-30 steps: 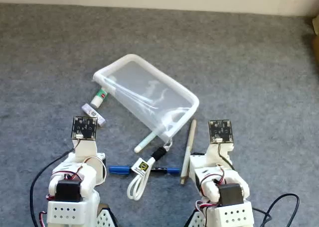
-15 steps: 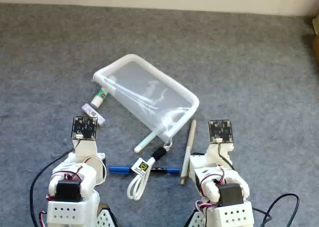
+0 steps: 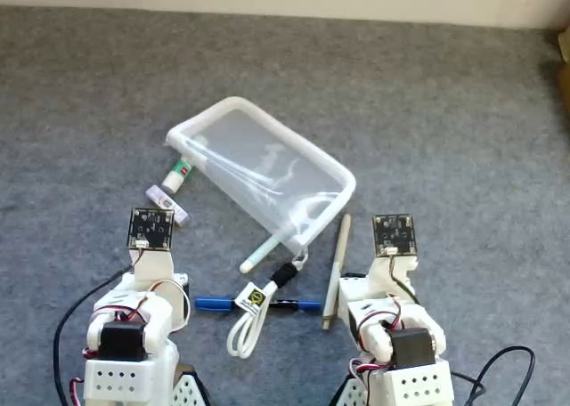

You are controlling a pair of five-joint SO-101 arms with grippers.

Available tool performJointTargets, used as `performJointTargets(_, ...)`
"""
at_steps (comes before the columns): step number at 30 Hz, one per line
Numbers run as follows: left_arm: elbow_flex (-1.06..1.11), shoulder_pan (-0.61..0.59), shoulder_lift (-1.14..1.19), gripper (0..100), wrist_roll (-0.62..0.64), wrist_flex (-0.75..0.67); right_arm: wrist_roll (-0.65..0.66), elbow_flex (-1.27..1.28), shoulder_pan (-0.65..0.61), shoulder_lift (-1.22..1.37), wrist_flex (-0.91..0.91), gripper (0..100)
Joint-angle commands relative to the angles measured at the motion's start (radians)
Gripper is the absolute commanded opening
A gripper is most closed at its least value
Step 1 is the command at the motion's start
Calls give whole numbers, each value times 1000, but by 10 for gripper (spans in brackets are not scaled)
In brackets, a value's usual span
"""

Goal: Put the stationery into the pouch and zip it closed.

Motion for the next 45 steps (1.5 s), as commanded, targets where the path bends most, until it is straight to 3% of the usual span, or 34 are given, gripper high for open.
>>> performJointTargets(1, 22, 12, -13, 9, 5, 9, -2, 145, -4, -18, 7, 17)
performJointTargets(19, 22, 12, -13, 9, 5, 9, 0, 140, 15, -19, 27, 17)
performJointTargets(32, 22, 12, -13, 9, 5, 9, -89, -392, 12, -12, 159, 3)
performJointTargets(40, 22, 12, -13, 9, 5, 9, -172, -495, -131, -4, 140, 3)
performJointTargets(45, 22, 12, -13, 9, 5, 9, -215, -582, -194, 188, 125, 3)
